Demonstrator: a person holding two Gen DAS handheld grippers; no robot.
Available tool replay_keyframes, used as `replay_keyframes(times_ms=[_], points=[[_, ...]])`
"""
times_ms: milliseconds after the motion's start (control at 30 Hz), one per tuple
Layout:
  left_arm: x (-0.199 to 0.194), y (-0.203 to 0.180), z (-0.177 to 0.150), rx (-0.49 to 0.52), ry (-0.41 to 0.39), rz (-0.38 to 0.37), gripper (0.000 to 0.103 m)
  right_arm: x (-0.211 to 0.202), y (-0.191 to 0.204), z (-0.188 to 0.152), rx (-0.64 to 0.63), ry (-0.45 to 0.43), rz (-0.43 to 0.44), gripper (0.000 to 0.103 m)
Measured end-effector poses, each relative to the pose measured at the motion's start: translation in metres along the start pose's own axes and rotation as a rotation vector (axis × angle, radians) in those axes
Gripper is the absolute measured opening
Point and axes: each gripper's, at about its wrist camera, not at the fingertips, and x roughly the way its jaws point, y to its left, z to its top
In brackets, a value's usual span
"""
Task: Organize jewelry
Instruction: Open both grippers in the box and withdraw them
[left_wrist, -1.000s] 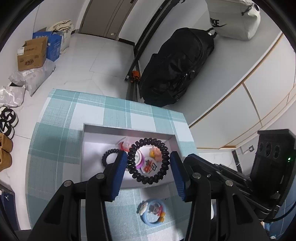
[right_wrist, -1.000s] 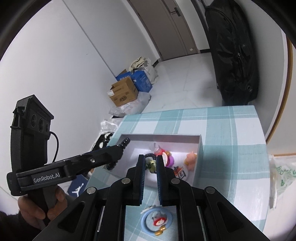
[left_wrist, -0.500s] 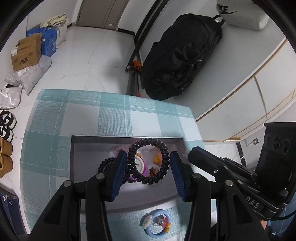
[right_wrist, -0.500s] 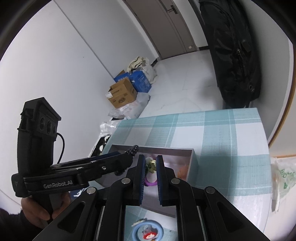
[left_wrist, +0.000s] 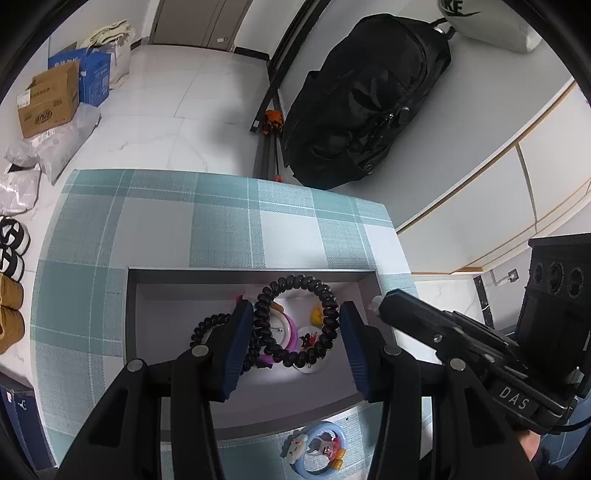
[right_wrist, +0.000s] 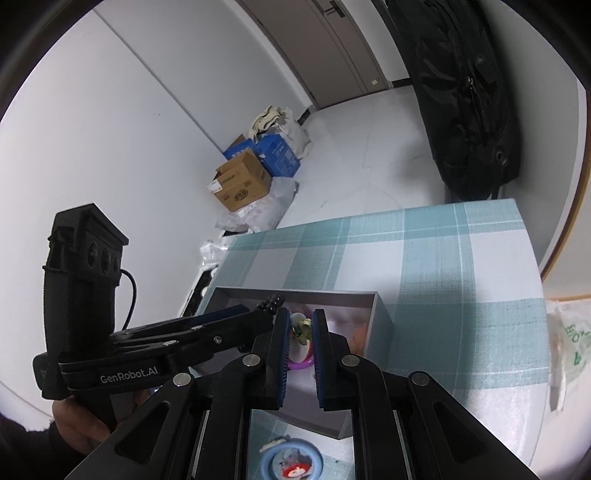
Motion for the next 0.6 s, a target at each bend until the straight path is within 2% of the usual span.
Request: replay_keyframes(times_ms=[200,333,400,433,467,533,600], points=[[0.002,0.001,-0.002,0.005,0.002,0.006,0.043,0.004,0.006,-0.002,-0.02,0.009,0.001,0.012],[-0.003,0.002,-0.001,-0.005,0.004,0.01,0.049,0.005,0.009,-0.003,-0.031,0.001,-0.011,0.015],[-0.007,0.004,-0.001,-0.011,-0.01,0.008,0.056,0.0,0.008,-0.003,-0.024,-0.015,-0.009,0.023],[-0.01,0.006,-0.001,-0.018,-0.024,-0.008,0.061,-0.003,0.007,-0.003,-0.014,-0.026,-0.004,0.029],[-0.013,0.007,-0.002,-0.023,-0.032,-0.022,0.064,-0.006,0.005,-0.003,-0.005,-0.038,-0.005,0.041],[-0.016,0.009,-0.002,-0.041,-0.031,-0.042,0.068,-0.013,0.002,-0.004,0.014,-0.062,0.005,0.052],[-0.017,0.011,-0.004,-0.05,-0.031,-0.048,0.068,-0.018,0.002,-0.005,0.016,-0.073,0.007,0.053]])
